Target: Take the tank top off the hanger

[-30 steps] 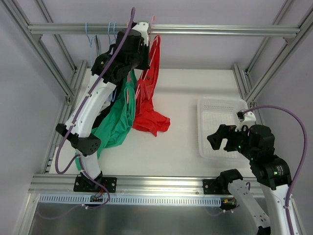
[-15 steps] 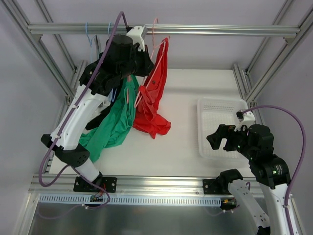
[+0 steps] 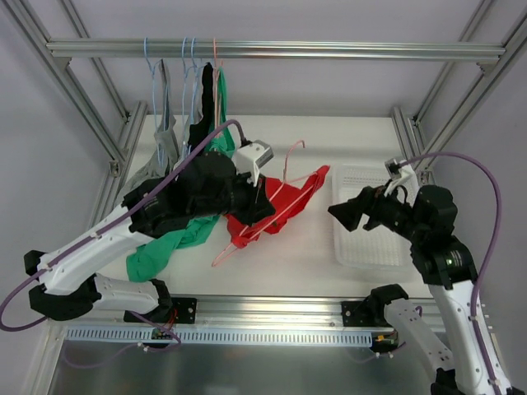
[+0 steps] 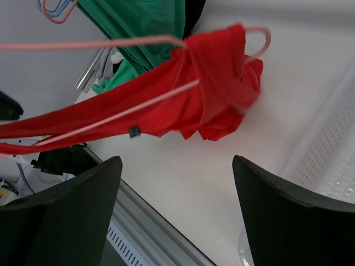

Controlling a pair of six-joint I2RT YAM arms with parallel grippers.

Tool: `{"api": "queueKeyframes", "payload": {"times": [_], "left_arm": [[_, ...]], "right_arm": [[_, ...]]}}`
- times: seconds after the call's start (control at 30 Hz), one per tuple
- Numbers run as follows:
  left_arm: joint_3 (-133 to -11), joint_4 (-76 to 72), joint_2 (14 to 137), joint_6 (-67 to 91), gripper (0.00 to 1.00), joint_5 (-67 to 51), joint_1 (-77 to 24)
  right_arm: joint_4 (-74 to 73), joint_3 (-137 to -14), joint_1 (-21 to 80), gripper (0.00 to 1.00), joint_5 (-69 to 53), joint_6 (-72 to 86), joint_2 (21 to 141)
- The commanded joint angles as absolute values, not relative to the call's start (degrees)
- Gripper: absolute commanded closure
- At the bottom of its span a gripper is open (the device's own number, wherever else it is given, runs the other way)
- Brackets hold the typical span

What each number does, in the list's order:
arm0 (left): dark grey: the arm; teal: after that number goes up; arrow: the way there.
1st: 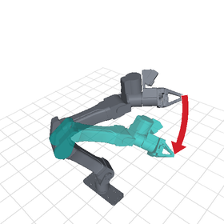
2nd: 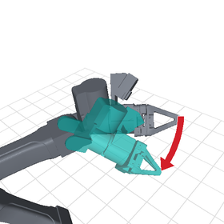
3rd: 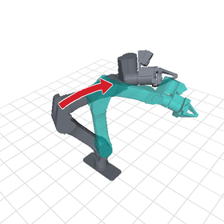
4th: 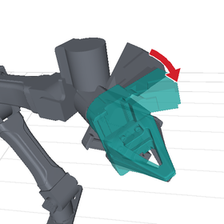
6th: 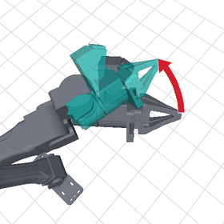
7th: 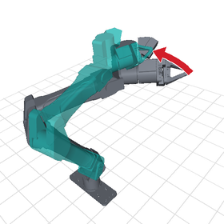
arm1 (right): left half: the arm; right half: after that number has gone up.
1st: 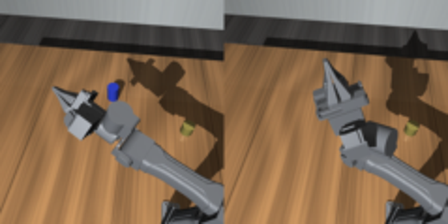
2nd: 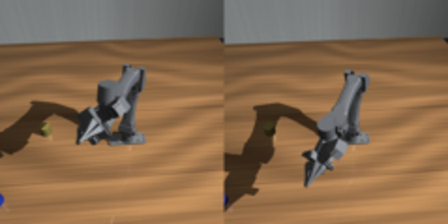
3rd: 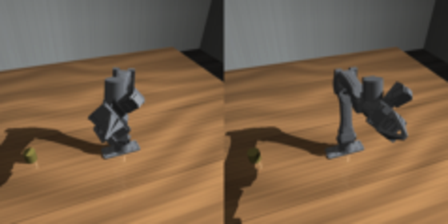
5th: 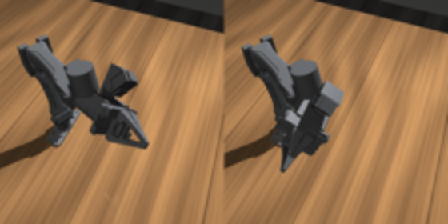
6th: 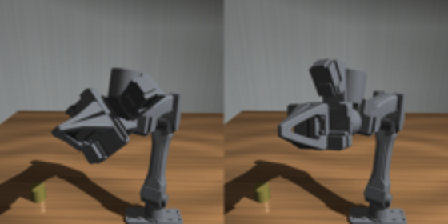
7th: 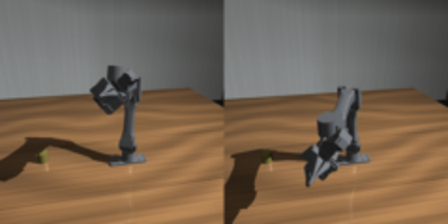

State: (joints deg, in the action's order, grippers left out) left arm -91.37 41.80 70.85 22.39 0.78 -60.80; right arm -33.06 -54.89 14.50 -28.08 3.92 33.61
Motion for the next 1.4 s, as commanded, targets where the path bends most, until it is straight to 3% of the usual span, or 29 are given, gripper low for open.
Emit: {"api": "queueKeyframes", "payload": {"times": [0.0, 0.07, 0.13, 0.43, 0.53, 0.57, 0.7, 0.73, 0.77, 1.1, 1.37], "left_arm": [[-87.03, 37.97, 64.87, 26.8, 1.0, 3.34, -63.89], [-84.03, 37.27, 62.42, 28.56, 1.0, 4.13, -65.03], [-82.19, 37.0, 61.27, 29.35, 1.0, 5.18, -66.44], [-80.24, 35.33, 59.15, 30.67, 1.0, 4.31, -67.24], [-80.51, 34.81, 59.33, 30.76, 1.0, 2.64, -67.24], [-80.59, 34.8, 59.33, 30.76, 1.0, 2.38, -67.24], [-80.42, 34.72, 58.27, 30.76, 1.0, 0.97, -67.24], [-80.25, 34.72, 57.75, 30.85, 1.0, 0.79, -67.15], [-80.16, 34.72, 57.48, 30.85, 1.0, 0.62, -67.24], [-78.13, 34.72, 55.37, 31.03, 1.0, 2.11, -67.24], [-77.7, 34.81, 55.11, 30.5, 1.0, -2.28, -67.24]], "right_arm": [[-20.75, -57.12, 15.03, 0.17, -35.25, 7.03, 42.07], [-20.48, -58.35, 15.9, 0.31, -32.79, 5.11, 44.99], [-20.39, -59.24, 16.69, 0.37, -31.21, 4.05, 48.24], [-17.59, -58.54, 25.04, 0.41, -26.02, 1.76, 52.82], [-15.83, -58.27, 25.58, 0.56, -25.05, 1.15, 53.7], [-15.47, -58.36, 25.58, 0.7, -24.79, 0.88, 54.05], [-15.21, -58.97, 25.66, 0.86, -21.54, -1.93, 54.93], [-15.29, -59.15, 25.58, 0.96, -20.05, -2.63, 55.02], [-15.21, -59.41, 25.58, 0.99, -19.26, -2.81, 55.11], [-14.15, -59.5, 25.58, 1.0, -17.67, -3.78, 52.56], [-14.76, -61.78, 23.91, 1.0, -0.36, -0.27, 54.66]]}}
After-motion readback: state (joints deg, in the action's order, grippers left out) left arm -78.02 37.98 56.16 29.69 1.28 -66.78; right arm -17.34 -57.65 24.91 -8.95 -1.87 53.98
